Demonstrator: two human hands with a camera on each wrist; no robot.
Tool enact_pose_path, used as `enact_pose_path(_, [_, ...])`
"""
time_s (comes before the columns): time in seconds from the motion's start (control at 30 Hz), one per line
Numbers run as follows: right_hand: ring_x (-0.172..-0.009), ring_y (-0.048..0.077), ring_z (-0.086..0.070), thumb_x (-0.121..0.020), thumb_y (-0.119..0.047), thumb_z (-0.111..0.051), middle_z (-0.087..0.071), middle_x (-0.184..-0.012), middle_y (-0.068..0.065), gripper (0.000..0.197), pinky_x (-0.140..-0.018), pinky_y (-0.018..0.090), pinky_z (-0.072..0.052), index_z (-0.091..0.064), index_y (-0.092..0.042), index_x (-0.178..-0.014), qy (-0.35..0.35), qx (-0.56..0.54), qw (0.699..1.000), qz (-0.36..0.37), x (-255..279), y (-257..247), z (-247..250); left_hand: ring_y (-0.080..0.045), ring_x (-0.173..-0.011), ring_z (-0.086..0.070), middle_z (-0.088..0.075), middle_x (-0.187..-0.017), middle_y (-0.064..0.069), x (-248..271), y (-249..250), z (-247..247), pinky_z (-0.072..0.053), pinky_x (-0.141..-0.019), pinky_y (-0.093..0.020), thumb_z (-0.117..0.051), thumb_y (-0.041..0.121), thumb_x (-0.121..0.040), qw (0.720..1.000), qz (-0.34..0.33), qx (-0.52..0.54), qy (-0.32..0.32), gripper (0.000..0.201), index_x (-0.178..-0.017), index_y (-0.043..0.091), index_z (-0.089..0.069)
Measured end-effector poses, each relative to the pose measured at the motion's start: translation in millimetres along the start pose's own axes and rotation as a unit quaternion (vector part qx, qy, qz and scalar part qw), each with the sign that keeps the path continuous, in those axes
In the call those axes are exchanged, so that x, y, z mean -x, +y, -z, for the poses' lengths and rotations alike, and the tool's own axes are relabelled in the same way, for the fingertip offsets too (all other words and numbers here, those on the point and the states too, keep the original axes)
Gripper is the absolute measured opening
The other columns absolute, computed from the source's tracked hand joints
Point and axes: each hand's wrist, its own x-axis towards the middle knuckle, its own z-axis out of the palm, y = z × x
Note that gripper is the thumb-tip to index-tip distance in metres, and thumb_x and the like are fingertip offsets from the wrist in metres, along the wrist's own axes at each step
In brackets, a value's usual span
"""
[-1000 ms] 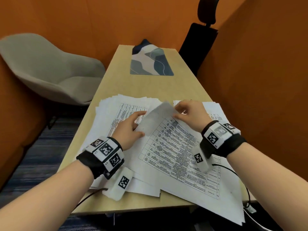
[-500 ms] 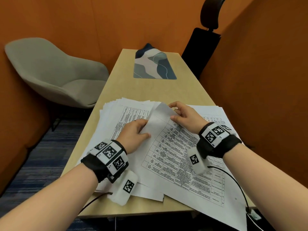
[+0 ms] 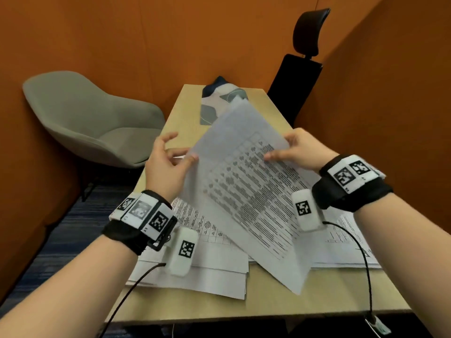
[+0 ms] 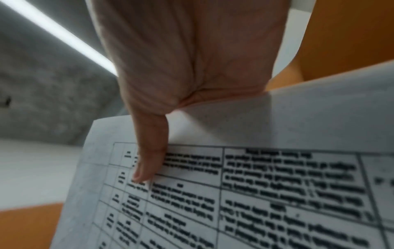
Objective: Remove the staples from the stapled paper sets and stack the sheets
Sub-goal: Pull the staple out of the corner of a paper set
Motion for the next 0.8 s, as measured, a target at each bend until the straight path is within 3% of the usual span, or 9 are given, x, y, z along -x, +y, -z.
enact_pose_path(0.07, [-0.072, 0.004, -0.068, -0.079, -0.004, -0.068, -0.072, -0.075, -0.010, 0.012, -0.068, 0.016, -0.053, -0.067, -0.012, -0.088, 0.041, -0.061, 0.996, 0.051, 2, -20, 15, -0.013, -0.092, -0.053, -0.058, -0.108, -0.001, -9, 3, 7, -0.042, -0.093, -0.031, -0.070, 0.021, -0.081, 0.997, 0.029, 0.034, 0.068, 0.051, -0.125, 0.017, -0.044])
enact_pose_path(0.1, [-0.077, 0.008, -0.068, -0.077, -0.006, -0.068, -0.072, -0.080, -0.007, 0.013, -0.073, 0.019, -0.054, -0.067, -0.010, -0.090, 0.059, -0.090, 0.992, 0.072, 3, -27, 20, -0.011, -0.097, -0.051, -0.055, -0.115, -0.002, -12, 5, 8, -0.041, -0.092, -0.029, -0.068, 0.024, -0.083, 0.993, 0.054, 0.068, 0.075, 0.055, -0.129, 0.013, -0.041])
enact_pose_path(0.17, [-0.088, 0.015, -0.068, -0.073, -0.015, -0.068, -0.072, -0.092, 0.000, 0.021, -0.081, 0.027, -0.055, -0.066, -0.010, -0.093, 0.087, -0.140, 0.981, 0.103, 2, -35, 23, -0.007, -0.099, -0.052, -0.055, -0.114, 0.003, -15, 16, 4, -0.039, -0.087, -0.024, -0.062, 0.024, -0.087, 0.986, 0.085, 0.137, 0.039, 0.055, -0.134, 0.011, -0.037])
enact_pose_path(0.27, [-0.083, 0.013, -0.069, -0.075, -0.015, -0.065, -0.073, -0.089, 0.000, 0.019, -0.075, 0.027, -0.056, -0.065, -0.011, -0.093, 0.112, -0.226, 0.961, 0.116, -1, -42, 14, -0.008, -0.102, -0.061, -0.063, -0.112, 0.004, -20, 38, -4, -0.048, -0.085, -0.024, -0.059, 0.017, -0.089, 0.990, 0.019, 0.133, -0.030, 0.039, -0.126, 0.009, -0.048])
enact_pose_path(0.37, [-0.073, 0.008, -0.068, -0.083, -0.008, -0.061, -0.073, -0.078, -0.005, 0.008, -0.065, 0.021, -0.054, -0.062, -0.009, -0.091, 0.144, -0.291, 0.938, 0.124, -5, -45, 4, -0.013, -0.111, -0.057, -0.061, -0.115, 0.000, -33, 61, -7, -0.046, -0.096, -0.023, -0.056, 0.013, -0.092, 0.993, -0.060, 0.106, -0.004, 0.023, -0.115, 0.015, -0.051])
enact_pose_path(0.5, [-0.082, 0.014, -0.070, -0.067, -0.026, -0.068, -0.074, -0.089, -0.001, 0.039, -0.074, 0.029, -0.057, -0.062, -0.009, -0.102, 0.157, -0.367, 0.907, 0.136, -7, -45, -6, -0.016, -0.108, -0.060, -0.064, -0.110, 0.002, -49, 82, -1, -0.045, -0.099, -0.037, -0.060, 0.018, -0.087, 0.988, -0.106, 0.112, 0.003, 0.017, -0.101, 0.027, -0.054])
enact_pose_path(0.6, [-0.090, 0.016, -0.069, -0.057, -0.036, -0.075, -0.073, -0.097, -0.001, 0.061, -0.075, 0.030, -0.057, -0.059, -0.011, -0.111, 0.134, -0.383, 0.906, 0.120, -8, -36, -19, -0.022, -0.103, -0.063, -0.066, -0.104, 0.001, -48, 76, 5, -0.048, -0.095, -0.046, -0.066, 0.026, -0.080, 0.993, -0.077, 0.094, -0.006, 0.019, -0.094, 0.029, -0.054])
enact_pose_path(0.7, [-0.099, 0.020, -0.067, -0.045, -0.051, -0.086, -0.070, -0.107, 0.000, 0.082, -0.080, 0.034, -0.056, -0.059, -0.015, -0.113, 0.126, -0.357, 0.920, 0.104, -9, -35, -28, -0.018, -0.103, -0.062, -0.064, -0.104, 0.004, -43, 62, 7, -0.047, -0.096, -0.044, -0.063, 0.024, -0.086, 0.997, -0.056, 0.050, -0.014, 0.020, -0.103, 0.021, -0.054])
enact_pose_path(0.8, [-0.106, 0.023, -0.063, -0.039, -0.059, -0.085, -0.066, -0.113, 0.002, 0.091, -0.091, 0.042, -0.052, -0.056, -0.018, -0.116, 0.109, -0.331, 0.931, 0.110, -9, -49, -29, -0.020, -0.105, -0.062, -0.065, -0.110, -0.003, -44, 63, 11, -0.047, -0.095, -0.045, -0.062, 0.023, -0.087, 0.996, -0.071, 0.047, -0.005, 0.024, -0.110, 0.017, -0.055])
